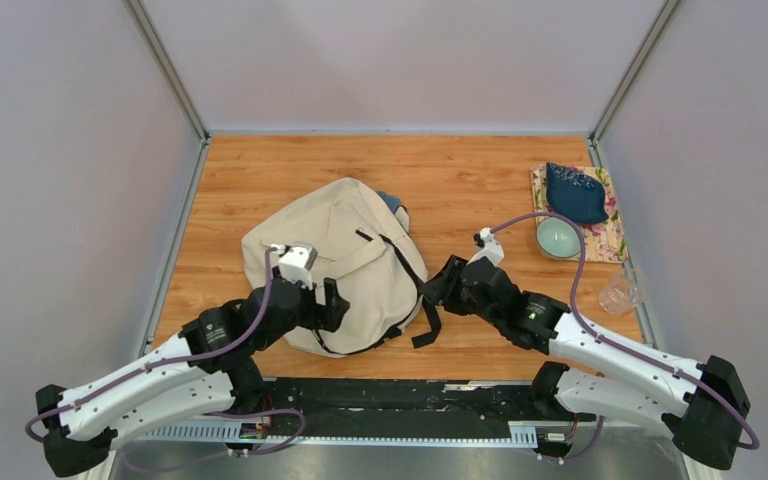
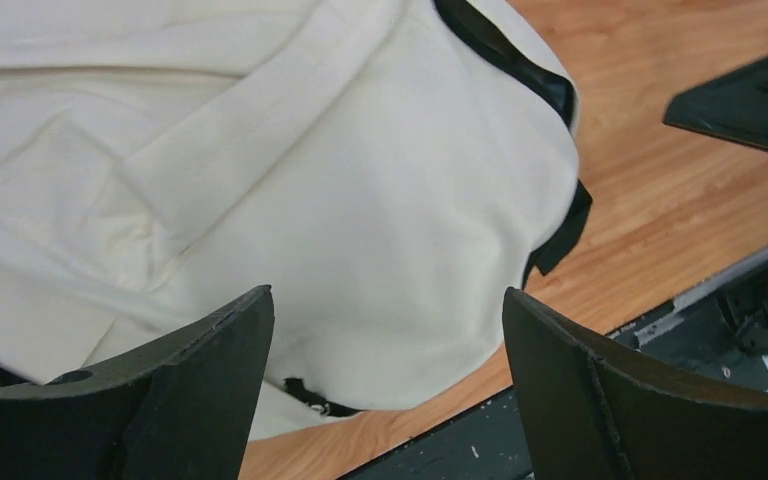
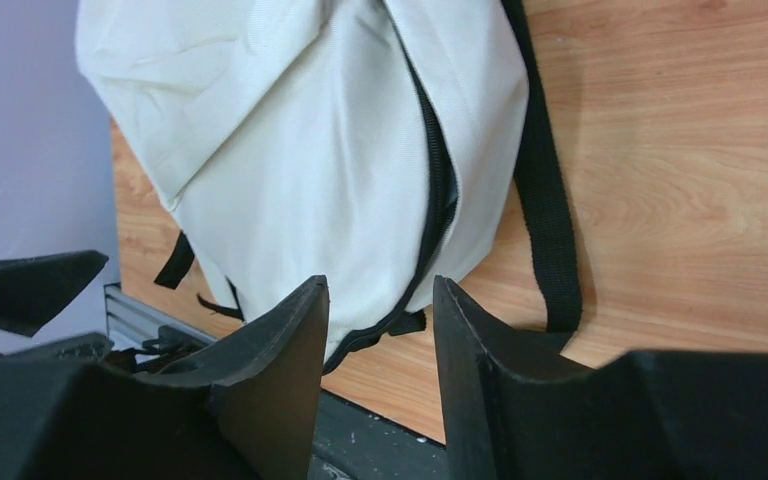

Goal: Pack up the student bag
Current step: Adjust the student bag at the center of the board.

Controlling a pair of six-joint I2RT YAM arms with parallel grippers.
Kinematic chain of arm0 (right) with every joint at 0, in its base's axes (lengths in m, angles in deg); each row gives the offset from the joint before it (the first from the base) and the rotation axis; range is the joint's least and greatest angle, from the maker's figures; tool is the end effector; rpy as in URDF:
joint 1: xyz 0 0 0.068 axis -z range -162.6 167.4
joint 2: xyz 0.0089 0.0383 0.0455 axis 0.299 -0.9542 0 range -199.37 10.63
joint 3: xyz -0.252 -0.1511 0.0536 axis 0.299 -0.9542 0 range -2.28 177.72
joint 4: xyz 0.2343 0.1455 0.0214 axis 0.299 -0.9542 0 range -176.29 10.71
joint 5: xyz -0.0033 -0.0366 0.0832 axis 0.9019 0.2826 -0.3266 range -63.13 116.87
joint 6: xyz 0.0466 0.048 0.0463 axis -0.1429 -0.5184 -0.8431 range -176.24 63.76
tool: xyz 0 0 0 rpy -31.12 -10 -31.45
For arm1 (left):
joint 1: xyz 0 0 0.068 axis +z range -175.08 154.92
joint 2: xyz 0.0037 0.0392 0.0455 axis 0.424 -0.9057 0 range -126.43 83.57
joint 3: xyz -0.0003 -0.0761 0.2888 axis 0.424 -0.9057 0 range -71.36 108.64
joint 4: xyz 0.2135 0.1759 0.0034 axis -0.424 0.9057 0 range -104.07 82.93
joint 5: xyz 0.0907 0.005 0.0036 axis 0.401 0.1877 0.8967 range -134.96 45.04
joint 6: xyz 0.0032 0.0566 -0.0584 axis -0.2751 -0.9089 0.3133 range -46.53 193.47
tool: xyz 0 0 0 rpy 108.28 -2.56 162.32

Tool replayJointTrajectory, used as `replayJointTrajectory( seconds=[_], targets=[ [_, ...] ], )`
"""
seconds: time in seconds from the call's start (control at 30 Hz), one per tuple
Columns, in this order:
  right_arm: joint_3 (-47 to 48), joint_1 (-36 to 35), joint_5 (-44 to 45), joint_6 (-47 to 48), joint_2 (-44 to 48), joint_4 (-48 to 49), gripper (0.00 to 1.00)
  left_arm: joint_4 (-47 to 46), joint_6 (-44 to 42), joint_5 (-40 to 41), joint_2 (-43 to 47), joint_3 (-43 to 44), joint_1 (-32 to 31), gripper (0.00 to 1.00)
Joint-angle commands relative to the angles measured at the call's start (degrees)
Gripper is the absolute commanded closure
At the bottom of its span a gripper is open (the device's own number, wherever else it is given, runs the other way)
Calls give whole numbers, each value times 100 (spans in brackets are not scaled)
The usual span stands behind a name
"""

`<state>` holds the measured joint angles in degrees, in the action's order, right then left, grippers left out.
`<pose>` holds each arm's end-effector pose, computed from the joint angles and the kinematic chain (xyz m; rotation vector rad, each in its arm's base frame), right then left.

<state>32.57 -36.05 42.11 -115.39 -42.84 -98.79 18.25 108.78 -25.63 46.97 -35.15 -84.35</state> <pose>0.1492 0.1699 0.2327 0.2663 2.3098 0.7667 0.1052 -0.1312 0.2691 0.2516 2.1546 -0.6175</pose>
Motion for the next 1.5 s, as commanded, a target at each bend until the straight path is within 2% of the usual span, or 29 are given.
replayJointTrajectory(
  seconds=[0.0,0.1,0.13,0.33,0.57,0.63,0.77,0.9,1.17,1.33,1.43,1.47],
  targets=[
    [109,-34,-678,334,-4,587,55,1100,948,1309,513,-139,-15,8],
    [390,-183,-1075,422,-503,852,61,1759,1511,1573,803,-297,-15,8],
    [574,-253,-1120,440,-645,878,66,2004,1627,1634,934,-333,-15,8],
    [1085,-842,-1269,528,-1734,1116,74,2436,1997,1618,1278,-492,-15,6],
    [1577,-1053,-1051,554,-2728,387,78,2429,1769,1275,1094,-483,-15,1],
    [1656,-1045,-866,642,-2861,307,79,2263,1734,1170,1006,-579,-15,1],
    [1762,-1035,-1084,870,-2932,438,80,1972,1760,1178,909,-755,-6,1],
    [1736,-1159,-1129,1046,-2494,650,78,1893,1944,1240,900,-931,90,2],
    [1806,-1352,-1173,994,-2299,377,76,1700,2112,1196,1208,-1273,529,10],
    [1920,-1615,-1191,994,-2317,465,75,1365,1980,740,822,-1344,1073,12],
    [1973,-1826,-1147,1002,-2387,588,70,1190,1848,581,672,-1370,1346,12],
    [1982,-1862,-1129,1002,-2448,615,65,1128,1761,520,672,-1432,1426,12]
  ],
)
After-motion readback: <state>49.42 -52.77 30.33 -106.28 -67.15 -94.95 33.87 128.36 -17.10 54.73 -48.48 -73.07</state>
